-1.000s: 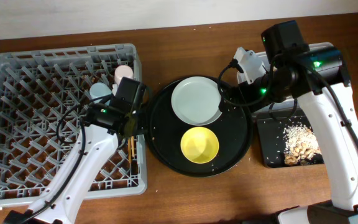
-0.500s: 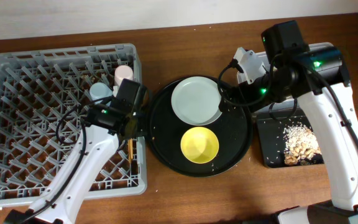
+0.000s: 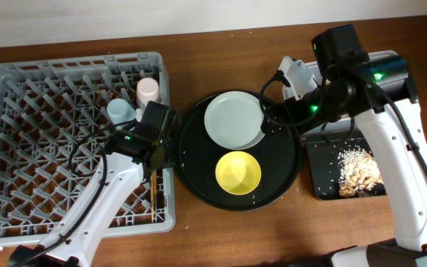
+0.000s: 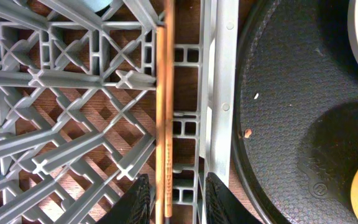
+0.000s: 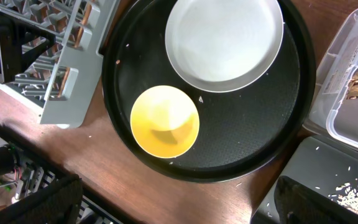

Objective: Sort waste into correct bins and load items into the dishwasher rack
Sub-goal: 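Carry the second chopstick left into the rack and release, then grasp the yellow bowl rim with the left gripper and lift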

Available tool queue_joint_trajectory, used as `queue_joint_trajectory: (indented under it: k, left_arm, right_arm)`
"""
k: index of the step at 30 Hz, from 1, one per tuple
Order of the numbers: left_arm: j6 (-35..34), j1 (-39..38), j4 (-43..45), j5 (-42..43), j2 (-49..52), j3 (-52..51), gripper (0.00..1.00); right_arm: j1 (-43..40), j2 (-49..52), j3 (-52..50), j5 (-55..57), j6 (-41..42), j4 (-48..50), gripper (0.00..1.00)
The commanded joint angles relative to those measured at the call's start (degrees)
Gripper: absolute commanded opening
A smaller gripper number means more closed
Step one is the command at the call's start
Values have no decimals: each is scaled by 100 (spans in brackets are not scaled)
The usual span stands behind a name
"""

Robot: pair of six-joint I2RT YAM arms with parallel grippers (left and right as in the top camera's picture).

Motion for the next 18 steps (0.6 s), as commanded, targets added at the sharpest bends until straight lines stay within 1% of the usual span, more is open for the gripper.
queue_joint_trajectory:
  k: [1,7,9,10,11,18]
  left_arm:
    - [33,31,26,33,13,-33,28]
    - [37,31,28,809,7,98,28]
    - [83,24,28,1744,-37,105,26]
    - [219,15,31,2251,-74,105,25]
    - [227,-24,33,2406,-96,105,25]
    - [221,-728,138,2277,-87,85,31]
  right_arm:
    - [-35,-2,-13,28,-13,-4,99]
    - [-35,-2,-13,28,-15,-4,99]
    - [-35,-2,-13,28,-15,-4,99]
    - [-35,-2,-13,28,-15,-4,99]
    - [-35,-2,-13,28,-15,-4,99]
    - [-35,-2,-13,28,-15,-4,99]
